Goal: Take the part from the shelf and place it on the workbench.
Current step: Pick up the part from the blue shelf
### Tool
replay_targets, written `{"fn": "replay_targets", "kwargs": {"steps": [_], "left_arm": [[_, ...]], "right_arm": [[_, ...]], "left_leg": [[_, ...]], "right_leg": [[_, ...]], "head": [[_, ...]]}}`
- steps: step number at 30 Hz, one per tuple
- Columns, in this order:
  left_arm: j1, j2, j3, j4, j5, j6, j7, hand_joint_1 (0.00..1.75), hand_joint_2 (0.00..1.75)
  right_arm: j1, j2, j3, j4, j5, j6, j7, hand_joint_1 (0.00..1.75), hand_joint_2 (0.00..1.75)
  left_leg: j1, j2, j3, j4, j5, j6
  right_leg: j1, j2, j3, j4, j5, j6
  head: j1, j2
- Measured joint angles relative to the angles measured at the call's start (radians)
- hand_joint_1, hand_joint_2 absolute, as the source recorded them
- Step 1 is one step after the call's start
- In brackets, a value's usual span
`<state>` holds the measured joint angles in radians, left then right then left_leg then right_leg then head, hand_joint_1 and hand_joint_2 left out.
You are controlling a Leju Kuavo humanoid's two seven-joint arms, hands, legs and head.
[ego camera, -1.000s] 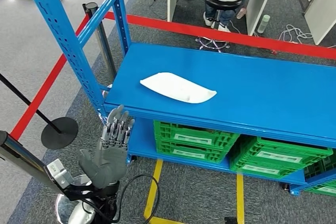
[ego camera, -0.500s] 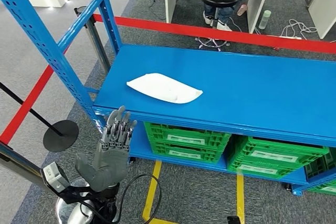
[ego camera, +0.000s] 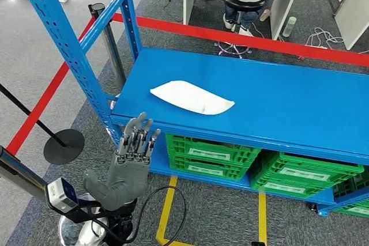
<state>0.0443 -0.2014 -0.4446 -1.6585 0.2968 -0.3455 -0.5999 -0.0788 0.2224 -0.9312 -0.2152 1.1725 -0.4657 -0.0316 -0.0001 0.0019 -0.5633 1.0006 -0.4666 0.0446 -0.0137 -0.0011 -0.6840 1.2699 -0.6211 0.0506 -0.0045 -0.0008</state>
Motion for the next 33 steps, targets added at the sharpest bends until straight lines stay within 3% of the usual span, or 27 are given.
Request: {"fn": "replay_targets", "kwargs": {"steps": [1, 3, 5, 9, 11, 14, 15, 16, 18, 20, 22, 24, 26, 29, 30, 31, 32, 33], "left_arm": [[0.000, 0.000, -0.001, 0.001, -0.006, -0.002, -0.001, 0.00, 0.00], [0.000, -0.001, -0.003, 0.003, -0.011, -0.005, -0.002, 0.00, 0.00], [-0.002, -0.002, -0.004, 0.003, -0.014, -0.009, -0.005, 0.00, 0.00], [-0.005, -0.002, -0.005, 0.003, -0.027, -0.021, -0.018, 0.00, 0.00], [-0.007, -0.002, -0.005, 0.003, -0.027, -0.018, -0.018, 0.00, 0.00], [-0.008, -0.001, -0.004, 0.008, -0.023, -0.007, -0.016, 0.00, 0.00], [-0.008, 0.000, -0.003, 0.010, -0.022, -0.005, -0.015, 0.00, 0.00], [-0.008, 0.000, -0.003, 0.012, -0.022, -0.004, -0.015, 0.00, 0.00], [-0.009, 0.000, -0.003, 0.014, -0.021, -0.004, -0.014, 0.00, 0.00], [-0.009, 0.000, -0.003, 0.015, -0.020, -0.003, -0.014, 0.00, 0.00], [-0.010, -0.001, -0.003, 0.016, -0.020, 0.001, -0.014, 0.00, 0.00], [-0.010, -0.003, -0.003, 0.016, -0.020, 0.004, -0.014, 0.00, 0.00], [-0.012, -0.005, -0.003, 0.016, -0.021, 0.006, -0.014, 0.00, 0.00], [-0.014, -0.008, -0.003, 0.017, -0.021, 0.008, -0.014, 0.00, 0.00], [-0.014, -0.008, -0.003, 0.018, -0.021, 0.009, -0.014, 0.00, 0.00], [-0.014, -0.008, -0.002, 0.020, -0.021, 0.010, -0.014, 0.00, 0.00], [-0.014, -0.008, -0.002, 0.021, -0.021, 0.011, -0.013, 0.00, 0.00], [-0.014, -0.008, -0.002, 0.021, -0.020, 0.011, -0.012, 0.00, 0.00]], "right_arm": [[0.001, 0.000, 0.000, 0.000, 0.002, 0.002, 0.001, 0.00, 0.00], [0.001, -0.001, 0.000, -0.001, 0.004, 0.004, 0.001, 0.00, 0.00], [-0.003, -0.002, 0.000, -0.001, 0.006, 0.005, 0.001, 0.00, 0.00], [0.000, -0.002, 0.000, -0.002, 0.012, 0.007, 0.000, 0.00, 0.00], [0.001, -0.002, 0.000, -0.002, 0.013, 0.007, -0.002, 0.00, 0.00], [0.000, -0.002, 0.000, -0.002, 0.014, 0.007, -0.002, 0.00, 0.00], [0.000, -0.002, 0.000, -0.002, 0.014, 0.007, -0.002, 0.00, 0.00], [0.001, -0.002, 0.000, -0.002, 0.015, 0.007, -0.002, 0.00, 0.00], [0.001, -0.002, 0.000, -0.002, 0.017, 0.008, -0.002, 0.00, 0.00], [0.001, 0.001, 0.000, -0.001, 0.019, 0.009, -0.001, 0.00, 0.00], [0.000, 0.002, 0.000, 0.000, 0.021, 0.010, -0.001, 0.00, 0.00], [-0.002, 0.003, 0.000, -0.001, 0.022, 0.010, 0.000, 0.00, 0.00], [-0.003, 0.003, 0.001, -0.001, 0.023, 0.011, 0.000, 0.00, 0.00], [-0.003, 0.002, 0.001, -0.001, 0.024, 0.011, 0.001, 0.00, 0.00], [-0.002, 0.002, 0.001, -0.001, 0.024, 0.012, 0.001, 0.00, 0.00], [0.000, 0.002, 0.001, -0.001, 0.024, 0.012, 0.002, 0.00, 0.00], [0.001, 0.002, 0.001, -0.001, 0.024, 0.012, 0.002, 0.00, 0.00], [0.001, 0.002, 0.001, -0.001, 0.024, 0.012, 0.003, 0.00, 0.00]], "left_leg": [[0.000, -0.001, 0.001, 0.001, -0.001, -0.001], [0.001, -0.002, 0.002, 0.004, -0.004, -0.006], [-0.004, -0.003, -0.003, 0.013, -0.014, -0.017], [-0.005, -0.004, 0.000, 0.020, -0.030, -0.036], [-0.002, -0.004, -0.016, 0.073, -0.057, -0.048], [0.002, -0.004, -0.117, 0.260, -0.130, -0.060], [0.003, -0.004, -0.144, 0.299, -0.132, -0.060], [0.003, -0.004, -0.155, 0.302, -0.113, -0.058], [0.000, -0.004, -0.127, 0.203, -0.026, -0.045], [-0.008, -0.005, -0.084, 0.092, 0.035, -0.022], [-0.014, -0.005, -0.070, 0.055, 0.036, -0.007], [-0.013, -0.005, -0.065, 0.036, 0.033, -0.003], [-0.005, -0.005, -0.052, 0.016, 0.034, 0.000], [-0.003, -0.003, -0.046, 0.009, 0.033, 0.005], [-0.003, -0.003, -0.045, 0.009, 0.032, 0.006], [-0.003, -0.004, -0.044, 0.009, 0.031, 0.005], [-0.003, -0.005, -0.043, 0.010, 0.029, 0.004], [-0.003, -0.006, -0.041, 0.011, 0.027, 0.001]], "right_leg": [[-0.001, 0.000, 0.003, -0.011, 0.019, 0.002], [-0.004, -0.001, 0.059, -0.132, 0.088, 0.004], [-0.006, 0.001, 0.115, -0.241, 0.119, -0.002], [-0.004, 0.003, 0.137, -0.265, 0.109, -0.032], [-0.008, 0.001, 0.150, -0.267, 0.112, -0.042], [-0.007, 0.001, 0.161, -0.266, 0.103, -0.048], [-0.007, 0.002, 0.165, -0.266, 0.099, -0.048], [-0.006, 0.003, 0.170, -0.266, 0.094, -0.048], [-0.004, 0.007, 0.186, -0.266, 0.082, -0.046], [-0.002, 0.010, 0.196, -0.267, 0.069, -0.039], [-0.002, 0.009, 0.195, -0.268, 0.063, -0.028], [-0.004, 0.006, 0.195, -0.273, 0.060, -0.018], [-0.003, 0.004, 0.179, -0.242, 0.035, -0.011], [-0.003, 0.003, 0.074, -0.058, -0.040, -0.003], [-0.003, 0.003, 0.042, -0.009, -0.048, 0.000], [-0.004, 0.003, 0.025, 0.005, -0.036, 0.002], [-0.005, 0.002, 0.029, -0.022, -0.005, 0.004], [-0.006, 0.002, 0.051, -0.083, 0.038, 0.004]], "head": [[0.000, 0.000], [0.001, 0.000], [0.002, 0.000], [0.001, 0.000], [-0.004, 0.000], [-0.008, 0.000], [-0.009, 0.000], [-0.008, 0.000], [-0.008, 0.000], [-0.006, 0.000], [-0.003, 0.000], [-0.004, 0.000], [-0.002, 0.000], [0.003, 0.000], [0.003, 0.000], [0.003, 0.000], [0.004, 0.000], [0.004, 0.000]]}}
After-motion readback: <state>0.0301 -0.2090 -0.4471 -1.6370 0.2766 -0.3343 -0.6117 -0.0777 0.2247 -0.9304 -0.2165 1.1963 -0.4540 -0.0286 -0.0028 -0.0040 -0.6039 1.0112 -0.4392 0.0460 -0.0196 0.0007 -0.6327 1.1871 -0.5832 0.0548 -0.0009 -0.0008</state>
